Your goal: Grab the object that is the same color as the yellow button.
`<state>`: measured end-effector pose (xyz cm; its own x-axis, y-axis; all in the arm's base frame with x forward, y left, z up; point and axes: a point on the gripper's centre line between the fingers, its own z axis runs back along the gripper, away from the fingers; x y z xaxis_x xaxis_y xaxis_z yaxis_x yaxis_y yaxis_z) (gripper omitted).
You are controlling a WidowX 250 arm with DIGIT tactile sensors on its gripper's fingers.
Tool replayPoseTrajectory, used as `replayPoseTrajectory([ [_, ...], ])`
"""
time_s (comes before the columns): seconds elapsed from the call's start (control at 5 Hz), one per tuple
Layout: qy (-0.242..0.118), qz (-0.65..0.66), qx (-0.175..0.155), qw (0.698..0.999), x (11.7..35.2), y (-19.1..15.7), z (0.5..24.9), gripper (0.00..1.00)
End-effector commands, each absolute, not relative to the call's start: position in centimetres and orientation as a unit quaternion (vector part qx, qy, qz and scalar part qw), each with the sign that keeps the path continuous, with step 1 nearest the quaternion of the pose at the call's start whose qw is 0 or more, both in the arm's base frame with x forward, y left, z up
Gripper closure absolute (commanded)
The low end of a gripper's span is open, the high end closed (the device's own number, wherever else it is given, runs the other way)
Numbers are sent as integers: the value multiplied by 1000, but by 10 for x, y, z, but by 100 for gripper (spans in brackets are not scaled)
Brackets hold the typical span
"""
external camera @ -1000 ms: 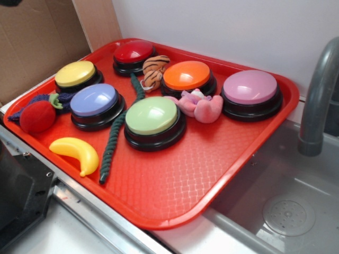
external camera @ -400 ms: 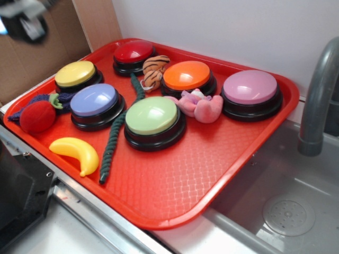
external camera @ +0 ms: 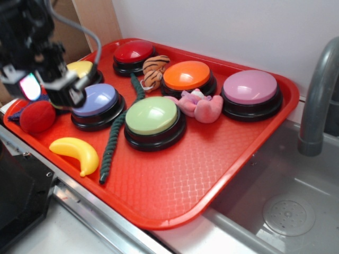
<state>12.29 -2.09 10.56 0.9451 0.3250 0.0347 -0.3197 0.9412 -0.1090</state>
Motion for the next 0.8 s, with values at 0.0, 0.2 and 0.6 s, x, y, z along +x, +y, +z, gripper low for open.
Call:
replayPoseTrajectory([
  [0.0, -13, 191, -64, 980, 133, -25, 55, 0],
  [0.2, -5, 188, -59, 980, 137, -31, 40, 0],
  [0.6, 0, 210, -53, 976, 140, -40, 13, 0],
])
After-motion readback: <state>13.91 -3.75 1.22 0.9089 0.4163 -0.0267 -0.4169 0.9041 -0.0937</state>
